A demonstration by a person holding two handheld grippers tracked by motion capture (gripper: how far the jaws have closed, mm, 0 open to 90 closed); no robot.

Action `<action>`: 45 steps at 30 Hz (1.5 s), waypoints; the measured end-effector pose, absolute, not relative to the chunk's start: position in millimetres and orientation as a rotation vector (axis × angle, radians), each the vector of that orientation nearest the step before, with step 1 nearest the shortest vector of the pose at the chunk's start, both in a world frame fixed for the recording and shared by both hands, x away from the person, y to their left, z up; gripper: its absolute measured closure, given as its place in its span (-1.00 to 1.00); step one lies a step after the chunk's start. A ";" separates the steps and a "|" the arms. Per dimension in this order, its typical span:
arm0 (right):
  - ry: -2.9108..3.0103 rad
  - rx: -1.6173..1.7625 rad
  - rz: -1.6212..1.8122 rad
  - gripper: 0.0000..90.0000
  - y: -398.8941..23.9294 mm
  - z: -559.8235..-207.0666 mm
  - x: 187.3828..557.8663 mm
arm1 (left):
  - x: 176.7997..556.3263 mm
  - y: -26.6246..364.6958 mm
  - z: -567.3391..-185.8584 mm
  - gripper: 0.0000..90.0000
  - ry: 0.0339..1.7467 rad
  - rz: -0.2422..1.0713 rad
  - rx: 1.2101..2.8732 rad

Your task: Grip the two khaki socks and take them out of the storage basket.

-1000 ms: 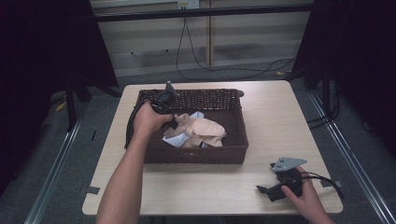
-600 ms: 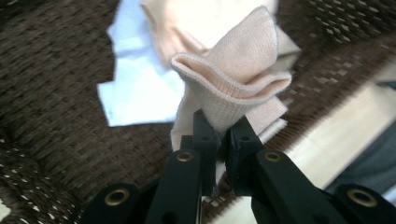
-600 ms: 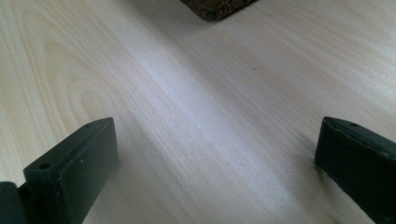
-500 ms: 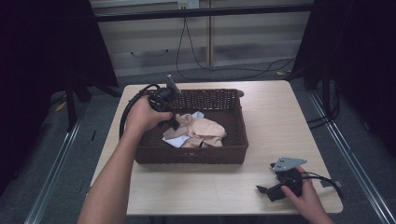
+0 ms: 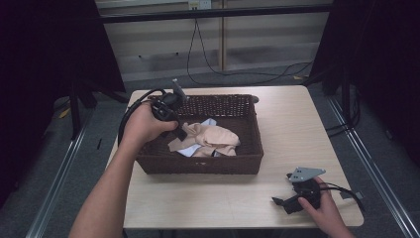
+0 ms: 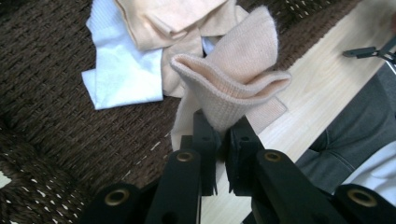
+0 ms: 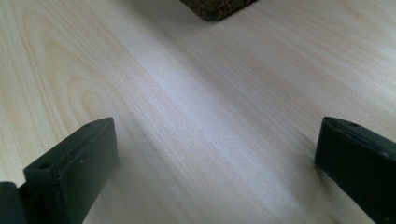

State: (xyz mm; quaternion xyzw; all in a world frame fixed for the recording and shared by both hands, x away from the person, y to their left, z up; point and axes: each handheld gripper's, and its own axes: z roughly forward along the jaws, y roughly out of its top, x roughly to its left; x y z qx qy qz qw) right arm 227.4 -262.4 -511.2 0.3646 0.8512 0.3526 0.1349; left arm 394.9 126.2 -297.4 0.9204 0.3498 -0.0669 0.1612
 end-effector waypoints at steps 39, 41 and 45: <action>2.469 1.056 1.019 -1.00 -262.5 -511.2 227.3 | 341.7 121.4 -345.7 0.86 0.815 -0.230 2.687; 2.469 1.056 1.019 -1.00 -262.5 -511.3 227.3 | 340.9 120.4 -347.4 0.86 0.812 -0.229 2.691; 2.469 1.056 1.019 -1.00 -262.5 -511.2 227.3 | 336.3 115.5 -356.7 0.86 0.787 -0.249 2.682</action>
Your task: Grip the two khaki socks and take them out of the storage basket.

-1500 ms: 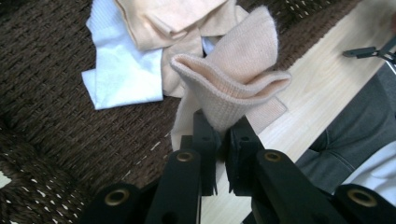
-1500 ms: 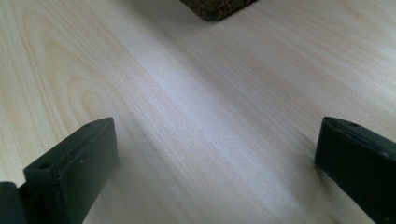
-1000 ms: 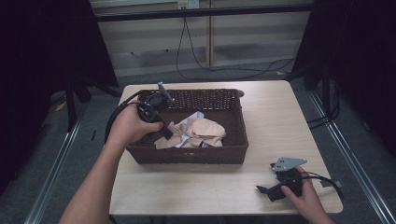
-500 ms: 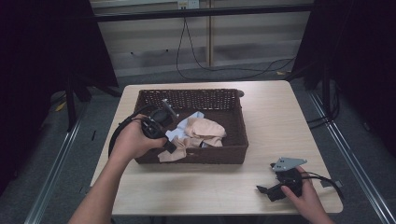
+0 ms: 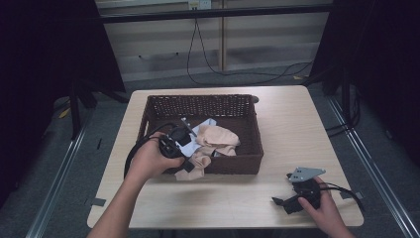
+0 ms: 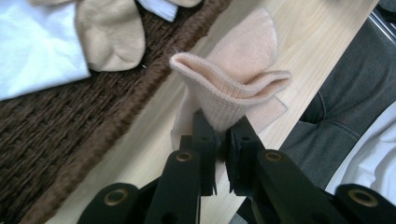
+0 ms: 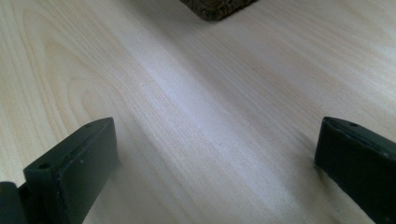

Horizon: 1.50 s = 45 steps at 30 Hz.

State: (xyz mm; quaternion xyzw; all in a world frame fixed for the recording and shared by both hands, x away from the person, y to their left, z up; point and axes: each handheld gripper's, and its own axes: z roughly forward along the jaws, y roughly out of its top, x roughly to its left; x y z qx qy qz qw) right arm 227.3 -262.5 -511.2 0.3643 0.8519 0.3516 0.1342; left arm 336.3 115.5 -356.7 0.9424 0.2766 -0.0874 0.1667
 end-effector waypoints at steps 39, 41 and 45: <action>2.469 1.056 1.016 -1.00 -262.5 -511.2 227.3 | 320.9 97.2 -352.3 -0.55 0.736 -0.257 2.664; 2.470 1.056 1.017 -1.00 -262.5 -511.2 227.3 | 323.1 97.5 -342.5 -0.63 0.748 -0.245 2.658; 2.469 1.056 1.017 -1.00 -262.5 -511.2 227.3 | 329.7 99.2 -329.3 -0.71 0.761 -0.232 2.661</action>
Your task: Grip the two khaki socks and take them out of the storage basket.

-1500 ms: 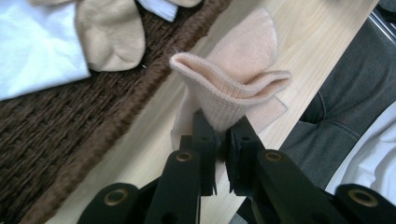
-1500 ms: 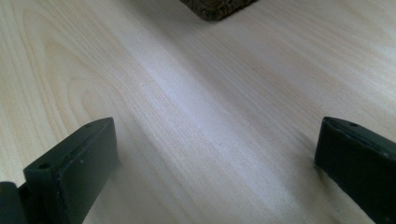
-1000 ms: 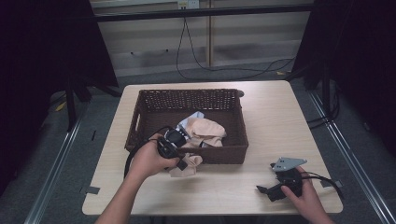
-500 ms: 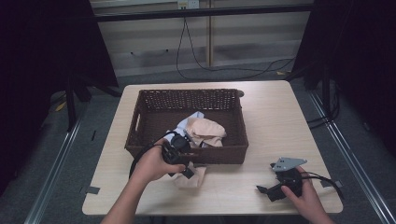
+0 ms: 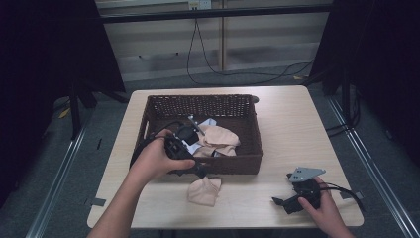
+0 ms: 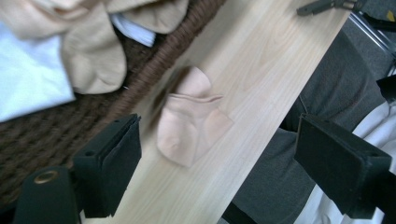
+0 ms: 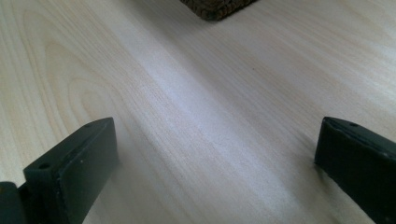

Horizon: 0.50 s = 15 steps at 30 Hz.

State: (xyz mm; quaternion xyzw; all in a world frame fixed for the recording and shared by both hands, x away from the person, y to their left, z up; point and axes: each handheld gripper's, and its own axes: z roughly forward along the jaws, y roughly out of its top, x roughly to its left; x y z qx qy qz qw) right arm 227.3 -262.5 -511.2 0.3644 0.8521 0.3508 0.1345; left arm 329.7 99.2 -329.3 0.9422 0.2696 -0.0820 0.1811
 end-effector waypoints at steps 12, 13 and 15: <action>2.467 1.059 1.020 -1.00 -262.3 -511.2 227.2 | 364.1 100.0 -322.7 -0.80 0.912 -0.133 2.638; 2.467 1.059 1.021 -1.00 -262.3 -511.2 227.2 | 366.8 99.7 -324.0 -0.80 0.920 -0.116 2.643; 2.467 1.060 1.019 -1.00 -262.3 -511.2 227.2 | 373.5 96.6 -330.3 -0.81 0.957 -0.091 2.622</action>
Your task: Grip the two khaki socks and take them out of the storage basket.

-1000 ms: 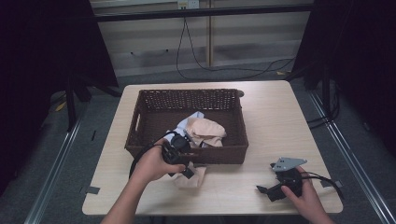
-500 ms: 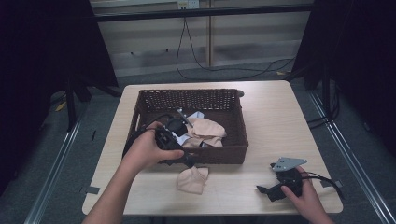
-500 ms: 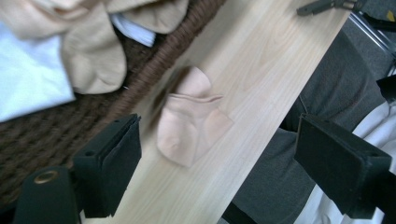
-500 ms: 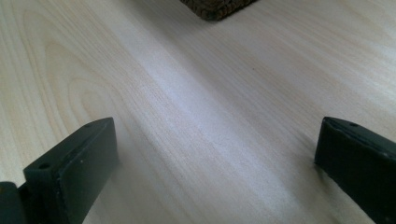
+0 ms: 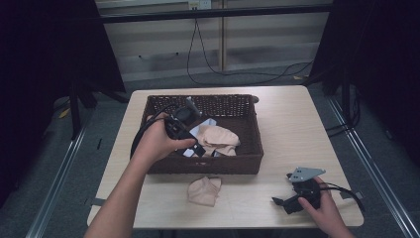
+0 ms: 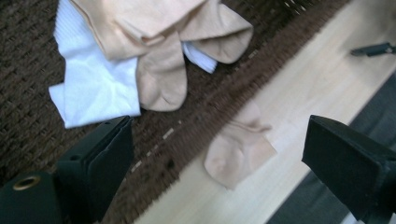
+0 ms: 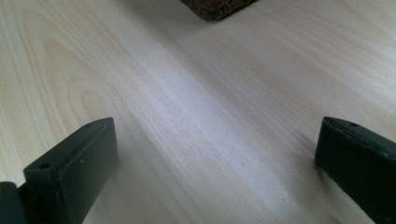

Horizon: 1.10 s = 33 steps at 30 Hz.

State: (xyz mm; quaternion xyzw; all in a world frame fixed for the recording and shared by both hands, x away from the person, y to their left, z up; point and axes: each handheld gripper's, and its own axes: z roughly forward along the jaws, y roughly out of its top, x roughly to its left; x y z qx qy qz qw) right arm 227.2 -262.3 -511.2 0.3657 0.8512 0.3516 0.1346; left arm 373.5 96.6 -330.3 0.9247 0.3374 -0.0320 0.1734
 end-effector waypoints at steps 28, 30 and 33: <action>2.467 1.060 1.021 -1.00 -262.3 -511.2 227.2 | 426.7 66.1 -395.7 -0.77 1.118 -0.068 2.609; 2.467 1.060 1.021 -1.00 -262.3 -511.2 227.2 | 429.9 64.7 -399.7 -0.76 1.126 -0.062 2.608; 2.464 1.053 1.022 -1.00 -262.5 -511.4 227.5 | 436.2 62.3 -407.1 -0.74 1.140 -0.050 2.603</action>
